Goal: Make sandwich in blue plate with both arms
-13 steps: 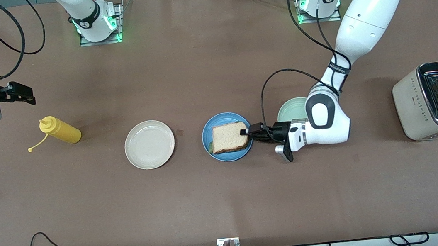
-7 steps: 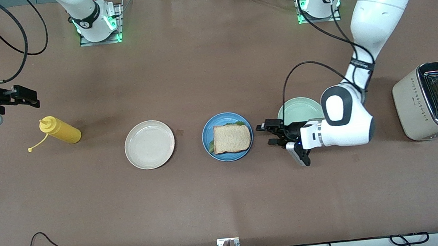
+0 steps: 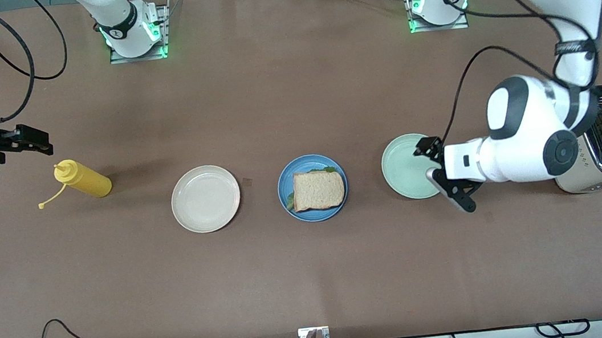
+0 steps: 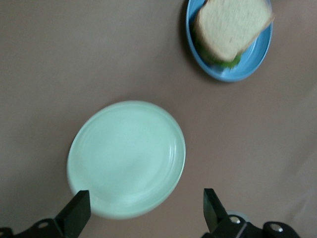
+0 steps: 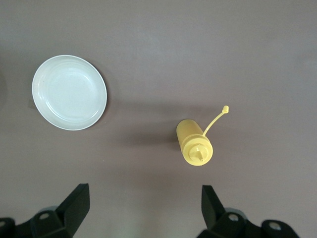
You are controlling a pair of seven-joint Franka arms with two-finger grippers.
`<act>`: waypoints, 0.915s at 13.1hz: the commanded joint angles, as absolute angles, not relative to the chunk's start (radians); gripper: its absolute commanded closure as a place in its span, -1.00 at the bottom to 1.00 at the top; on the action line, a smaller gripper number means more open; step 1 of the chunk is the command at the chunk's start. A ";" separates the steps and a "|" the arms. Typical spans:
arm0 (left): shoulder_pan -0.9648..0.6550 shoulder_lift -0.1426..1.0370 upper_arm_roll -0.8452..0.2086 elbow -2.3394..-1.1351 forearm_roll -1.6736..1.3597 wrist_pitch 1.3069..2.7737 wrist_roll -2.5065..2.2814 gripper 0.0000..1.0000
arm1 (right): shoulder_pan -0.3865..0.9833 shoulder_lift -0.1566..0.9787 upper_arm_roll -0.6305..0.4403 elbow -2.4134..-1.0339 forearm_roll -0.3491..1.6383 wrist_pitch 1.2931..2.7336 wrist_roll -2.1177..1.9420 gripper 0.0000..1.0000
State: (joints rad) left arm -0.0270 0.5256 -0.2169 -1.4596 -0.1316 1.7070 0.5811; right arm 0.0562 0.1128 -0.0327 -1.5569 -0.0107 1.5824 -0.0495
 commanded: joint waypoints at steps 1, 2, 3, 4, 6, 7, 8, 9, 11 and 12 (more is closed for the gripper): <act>-0.037 0.457 -0.209 -1.393 0.009 1.522 0.509 -1.00 | 0.051 0.123 -0.040 -1.532 0.006 1.574 -0.043 -1.00; -0.035 0.451 -0.209 -1.350 0.056 1.443 0.503 -1.00 | 0.045 0.123 -0.040 -1.532 0.006 1.574 -0.040 -1.00; -0.037 0.442 -0.210 -1.297 0.108 1.358 0.474 -1.00 | 0.043 0.123 -0.040 -1.532 0.006 1.569 -0.037 -1.00; -0.037 0.437 -0.210 -1.249 0.138 1.297 0.422 -1.00 | 0.043 0.123 -0.040 -1.534 0.005 1.568 -0.032 -1.00; -0.034 0.425 -0.198 -1.162 0.143 1.235 0.353 -1.00 | 0.041 0.123 -0.040 -1.534 0.006 1.566 -0.032 -1.00; -0.029 0.405 -0.172 -1.146 0.140 1.236 0.347 -1.00 | 0.041 0.123 -0.040 -1.534 0.006 1.566 -0.031 -1.00; -0.028 0.365 -0.116 -1.173 0.127 1.279 0.327 -1.00 | 0.041 0.123 -0.040 -1.534 0.006 1.566 -0.032 -1.00; -0.026 0.294 -0.092 -1.265 0.115 1.380 0.268 -1.00 | 0.041 0.123 -0.040 -1.535 0.006 1.566 -0.034 -1.00; -0.031 0.140 -0.030 -1.497 0.033 1.568 0.076 -1.00 | 0.041 0.123 -0.040 -1.536 0.006 1.566 -0.034 -1.00; -0.038 0.086 -0.014 -1.585 0.025 1.639 0.052 -1.00 | 0.038 0.123 -0.040 -1.536 0.006 1.566 -0.034 -1.00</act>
